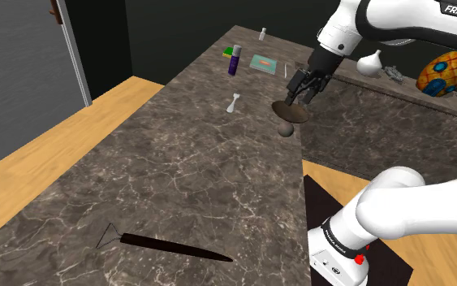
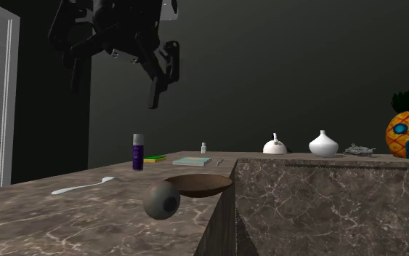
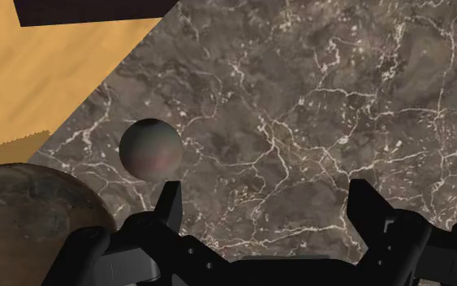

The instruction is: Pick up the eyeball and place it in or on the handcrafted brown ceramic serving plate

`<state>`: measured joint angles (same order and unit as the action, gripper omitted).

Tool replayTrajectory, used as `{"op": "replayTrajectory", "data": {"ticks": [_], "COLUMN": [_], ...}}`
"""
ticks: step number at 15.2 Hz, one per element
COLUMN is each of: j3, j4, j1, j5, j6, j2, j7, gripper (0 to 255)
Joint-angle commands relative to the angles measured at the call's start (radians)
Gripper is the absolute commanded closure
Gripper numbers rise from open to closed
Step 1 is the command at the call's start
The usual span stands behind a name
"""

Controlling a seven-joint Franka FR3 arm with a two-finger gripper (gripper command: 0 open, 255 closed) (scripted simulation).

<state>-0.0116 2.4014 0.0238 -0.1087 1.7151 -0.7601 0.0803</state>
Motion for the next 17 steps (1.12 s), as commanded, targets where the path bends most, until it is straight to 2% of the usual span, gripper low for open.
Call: {"op": "replayTrajectory", "data": {"ticks": [1,6,12,17], "j3": [0.0,0.136,0.297,0.297], "j4": [0.0,0.067,0.093,0.139], "j1": [0.0,-0.009,-0.007,-0.001], "j5": [0.0,-0.004,-0.03,-0.039], "j6": [0.0,0.083,0.177,0.236], "j2": [0.0,0.071,0.228,0.243], "j7": [0.0,-0.171,-0.392,-0.401], "gripper": [0,0,0,0]}}
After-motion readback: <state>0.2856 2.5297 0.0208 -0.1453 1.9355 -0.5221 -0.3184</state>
